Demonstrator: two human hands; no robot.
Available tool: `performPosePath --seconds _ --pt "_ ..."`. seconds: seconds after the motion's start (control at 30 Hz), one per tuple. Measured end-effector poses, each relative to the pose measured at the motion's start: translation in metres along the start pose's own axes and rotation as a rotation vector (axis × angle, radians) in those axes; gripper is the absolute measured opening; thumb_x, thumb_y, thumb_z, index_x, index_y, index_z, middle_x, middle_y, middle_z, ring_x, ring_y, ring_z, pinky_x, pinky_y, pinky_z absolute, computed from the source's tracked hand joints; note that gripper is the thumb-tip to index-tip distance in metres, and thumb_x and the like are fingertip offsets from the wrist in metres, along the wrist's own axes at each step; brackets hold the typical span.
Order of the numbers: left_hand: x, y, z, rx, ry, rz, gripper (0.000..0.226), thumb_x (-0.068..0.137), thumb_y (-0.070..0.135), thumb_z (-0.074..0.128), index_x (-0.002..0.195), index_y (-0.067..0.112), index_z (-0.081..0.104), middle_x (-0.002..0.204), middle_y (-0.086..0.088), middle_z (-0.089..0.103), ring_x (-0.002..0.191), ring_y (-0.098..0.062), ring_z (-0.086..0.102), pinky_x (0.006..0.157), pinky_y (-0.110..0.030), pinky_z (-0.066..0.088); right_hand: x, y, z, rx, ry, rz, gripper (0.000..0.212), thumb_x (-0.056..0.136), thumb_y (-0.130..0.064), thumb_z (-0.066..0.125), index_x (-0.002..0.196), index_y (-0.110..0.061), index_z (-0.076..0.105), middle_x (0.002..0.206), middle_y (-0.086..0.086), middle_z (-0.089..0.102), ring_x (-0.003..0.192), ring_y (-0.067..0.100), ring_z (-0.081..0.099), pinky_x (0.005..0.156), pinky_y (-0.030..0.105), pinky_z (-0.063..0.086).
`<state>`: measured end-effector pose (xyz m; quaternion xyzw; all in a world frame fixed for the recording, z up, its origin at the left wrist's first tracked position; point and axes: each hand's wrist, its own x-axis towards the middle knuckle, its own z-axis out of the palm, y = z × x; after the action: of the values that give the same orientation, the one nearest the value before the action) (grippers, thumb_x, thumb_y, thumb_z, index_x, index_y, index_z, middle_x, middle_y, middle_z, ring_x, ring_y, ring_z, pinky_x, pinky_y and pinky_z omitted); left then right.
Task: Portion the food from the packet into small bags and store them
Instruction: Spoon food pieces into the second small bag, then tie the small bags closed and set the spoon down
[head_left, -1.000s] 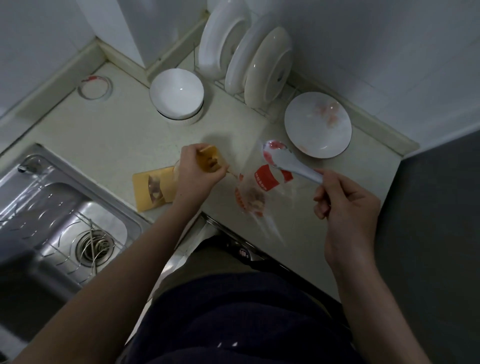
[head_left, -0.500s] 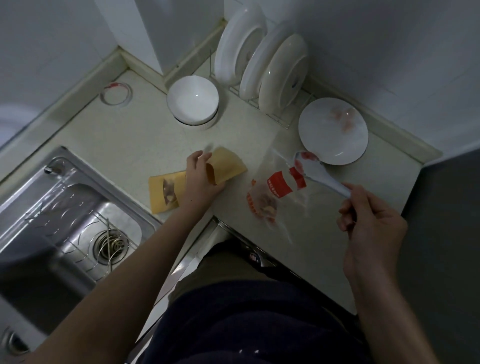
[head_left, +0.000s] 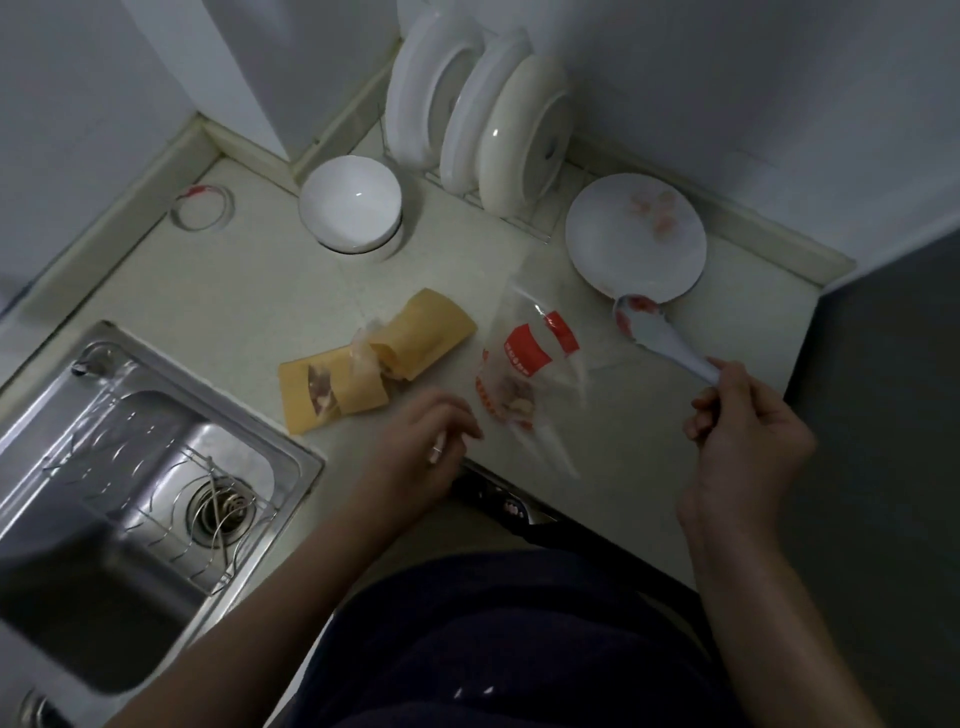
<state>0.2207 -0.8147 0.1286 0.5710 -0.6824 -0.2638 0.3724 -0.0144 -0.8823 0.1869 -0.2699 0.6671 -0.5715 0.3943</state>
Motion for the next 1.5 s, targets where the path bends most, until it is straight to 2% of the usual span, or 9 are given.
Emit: performPosePath --seconds 0.2,0.33,0.5,0.63,0.9,1.03,1.17,1.3,1.5 --pt "0.022 0.051 0.063 -0.003 -0.616 0.17 0.024 0.093 0.009 0.052 0.113 0.008 0.066 0.132 -0.005 0.052 0.11 -0.014 0.056 0.09 -0.006 0.033 0.005 0.018 -0.026 -0.037 0.156 0.041 0.027 0.097 -0.018 0.054 0.075 -0.017 0.069 0.055 -0.003 0.052 0.045 0.007 0.043 0.046 0.021 0.038" --pt "0.048 0.055 0.124 0.177 -0.659 0.014 0.039 0.092 0.008 0.053 0.129 -0.007 0.052 0.156 -0.026 0.021 0.143 -0.03 0.027 0.111 -0.028 0.028 0.009 0.03 -0.046 -0.062 0.225 0.054 0.034 0.097 -0.019 0.053 0.064 -0.02 0.062 0.044 -0.008 0.052 0.044 0.006 0.044 0.046 0.02 0.039" --pt "0.087 0.038 0.177 0.521 -0.697 -0.209 0.046 0.089 0.007 0.048 0.131 -0.009 0.043 0.157 -0.031 -0.002 0.148 -0.038 0.003 0.118 -0.041 0.015 0.011 0.048 -0.062 -0.117 0.288 0.057 0.035 0.095 -0.023 0.055 0.061 -0.018 0.061 0.047 -0.008 0.052 0.043 0.004 0.044 0.044 0.017 0.039" --pt "0.1 0.026 0.194 0.585 -0.746 -0.34 0.05 0.091 0.004 0.037 0.14 -0.008 0.035 0.158 -0.026 -0.013 0.147 -0.041 0.003 0.117 -0.05 0.015 0.014 0.058 -0.065 -0.15 0.312 0.077 0.031 0.093 -0.026 0.058 0.068 -0.01 0.065 0.059 0.003 0.058 0.057 0.014 0.051 0.056 0.029 0.042" --pt "0.101 0.019 0.204 0.799 -0.715 -0.222 0.044 0.091 0.008 0.039 0.133 -0.004 0.048 0.137 -0.025 0.035 0.125 -0.04 0.037 0.109 -0.048 0.029 0.017 0.055 -0.066 -0.156 0.333 -0.054 0.027 0.094 -0.023 0.059 0.072 -0.009 0.067 0.057 -0.005 0.057 0.052 0.001 0.048 0.053 0.015 0.041" --pt "0.1 0.014 0.198 0.818 -0.7 -0.189 0.04 0.088 0.008 0.043 0.126 -0.003 0.053 0.131 -0.022 0.036 0.118 -0.04 0.041 0.105 -0.047 0.032 0.016 0.051 -0.064 -0.113 0.332 -0.067 0.024 0.093 -0.026 0.06 0.076 -0.012 0.069 0.063 -0.008 0.062 0.058 -0.001 0.054 0.057 0.012 0.044" --pt "0.106 0.013 0.197 0.79 -0.78 -0.263 0.048 0.09 0.006 0.041 0.136 -0.009 0.041 0.152 -0.031 0.009 0.142 -0.048 0.01 0.115 -0.057 0.013 0.015 0.048 -0.062 -0.108 0.322 -0.089 0.022 0.093 -0.025 0.061 0.078 -0.012 0.07 0.067 -0.006 0.066 0.061 -0.003 0.057 0.058 0.008 0.043" --pt "0.108 0.008 0.196 0.799 -0.818 -0.266 0.046 0.092 0.012 0.039 0.135 -0.003 0.044 0.144 -0.026 0.025 0.135 -0.044 0.025 0.113 -0.056 0.02 0.018 0.05 -0.066 -0.131 0.319 -0.101 0.024 0.093 -0.025 0.06 0.081 -0.008 0.071 0.075 0.001 0.066 0.067 -0.001 0.058 0.063 0.008 0.042" --pt "0.106 0.042 0.188 0.25 -0.397 -0.35 0.026 0.094 0.015 0.058 0.111 -0.002 0.066 0.114 -0.016 0.061 0.104 -0.029 0.059 0.089 -0.033 0.044 0.022 0.049 -0.064 -0.123 0.262 -0.153 0.026 0.099 -0.018 0.047 0.077 -0.012 0.06 0.079 0.001 0.062 0.071 0.003 0.057 0.072 0.021 0.042"
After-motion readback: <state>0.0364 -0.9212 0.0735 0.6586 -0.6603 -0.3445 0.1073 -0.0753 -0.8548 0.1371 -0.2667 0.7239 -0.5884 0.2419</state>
